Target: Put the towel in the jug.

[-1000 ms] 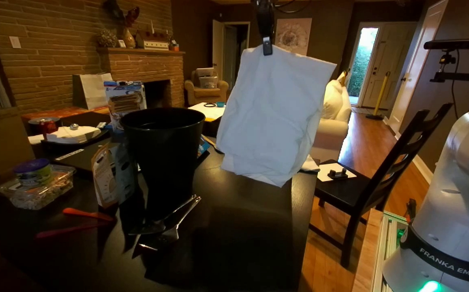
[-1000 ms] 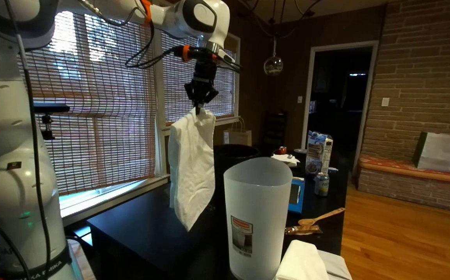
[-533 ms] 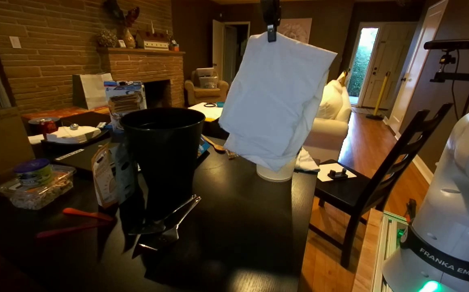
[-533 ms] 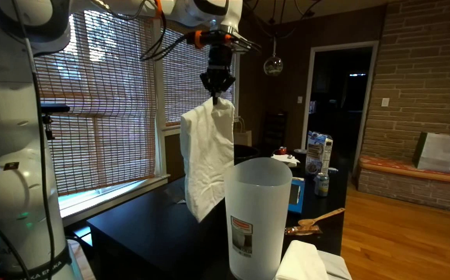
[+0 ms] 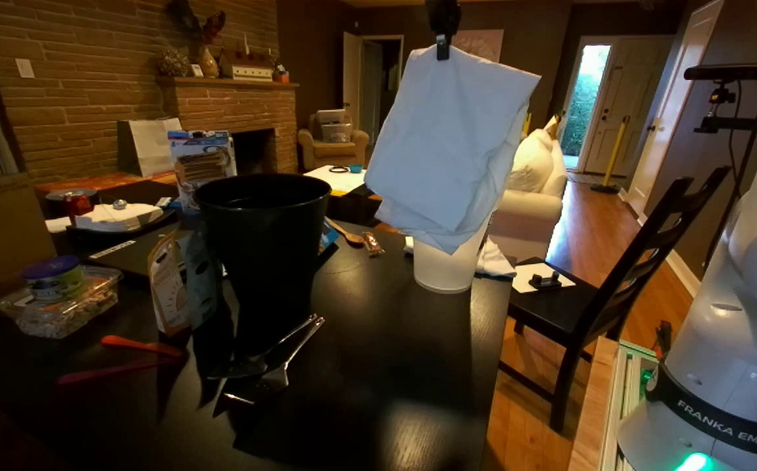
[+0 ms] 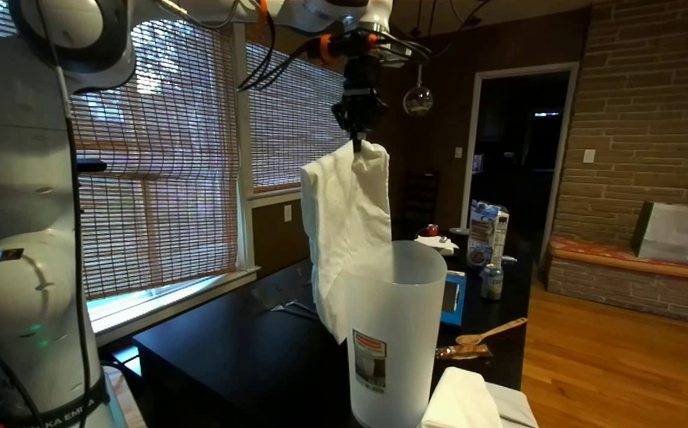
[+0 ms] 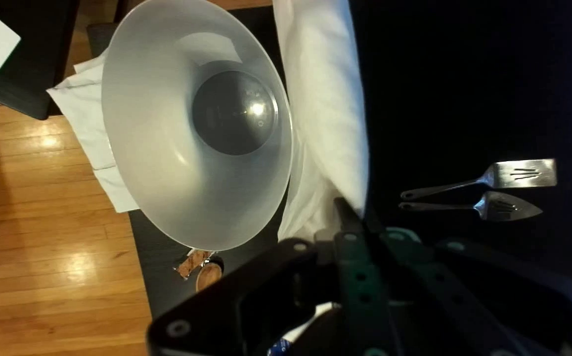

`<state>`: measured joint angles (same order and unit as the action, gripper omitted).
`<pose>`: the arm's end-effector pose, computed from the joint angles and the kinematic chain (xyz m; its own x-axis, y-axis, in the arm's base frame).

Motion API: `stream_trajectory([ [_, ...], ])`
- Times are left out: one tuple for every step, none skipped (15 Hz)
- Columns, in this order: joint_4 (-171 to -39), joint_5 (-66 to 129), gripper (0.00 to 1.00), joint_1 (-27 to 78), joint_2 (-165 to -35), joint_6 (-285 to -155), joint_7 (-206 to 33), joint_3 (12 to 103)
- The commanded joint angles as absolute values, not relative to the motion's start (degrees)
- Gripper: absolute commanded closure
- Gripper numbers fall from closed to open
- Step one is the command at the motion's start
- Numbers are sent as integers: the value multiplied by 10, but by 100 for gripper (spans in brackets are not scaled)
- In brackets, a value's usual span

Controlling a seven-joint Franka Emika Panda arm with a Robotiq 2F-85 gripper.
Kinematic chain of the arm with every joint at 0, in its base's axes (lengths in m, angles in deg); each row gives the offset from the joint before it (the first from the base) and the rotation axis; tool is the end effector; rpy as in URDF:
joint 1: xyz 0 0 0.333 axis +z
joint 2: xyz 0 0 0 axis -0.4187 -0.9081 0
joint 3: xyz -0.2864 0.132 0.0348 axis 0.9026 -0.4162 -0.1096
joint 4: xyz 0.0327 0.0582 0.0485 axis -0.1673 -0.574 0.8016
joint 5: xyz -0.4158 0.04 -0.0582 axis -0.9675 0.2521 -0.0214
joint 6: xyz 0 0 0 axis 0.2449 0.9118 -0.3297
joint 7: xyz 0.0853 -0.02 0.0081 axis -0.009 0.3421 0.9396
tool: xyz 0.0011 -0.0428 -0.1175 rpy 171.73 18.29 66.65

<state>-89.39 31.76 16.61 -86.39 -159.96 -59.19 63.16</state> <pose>0.5376 -0.1733 0.6709 0.9914 0.0828 -0.1009 0.0840 -0.9964 0.0082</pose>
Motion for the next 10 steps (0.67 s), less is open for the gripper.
stream_trajectory([
  [-851,301,99,152,-898,-1607,-571,634],
  [-840,302,99,148,-906,-1611,-570,636],
  [-837,305,99,144,-910,-1616,-570,638],
  [-825,309,99,140,-915,-1617,-569,638],
  [-829,311,99,142,-913,-1624,-570,643],
  [-822,314,99,141,-914,-1626,-568,643],
  [-816,320,99,140,-915,-1630,-569,643],
  [-815,322,99,140,-913,-1636,-569,643],
  [-814,320,99,141,-909,-1640,-570,643],
  [-814,315,99,143,-905,-1646,-574,643],
])
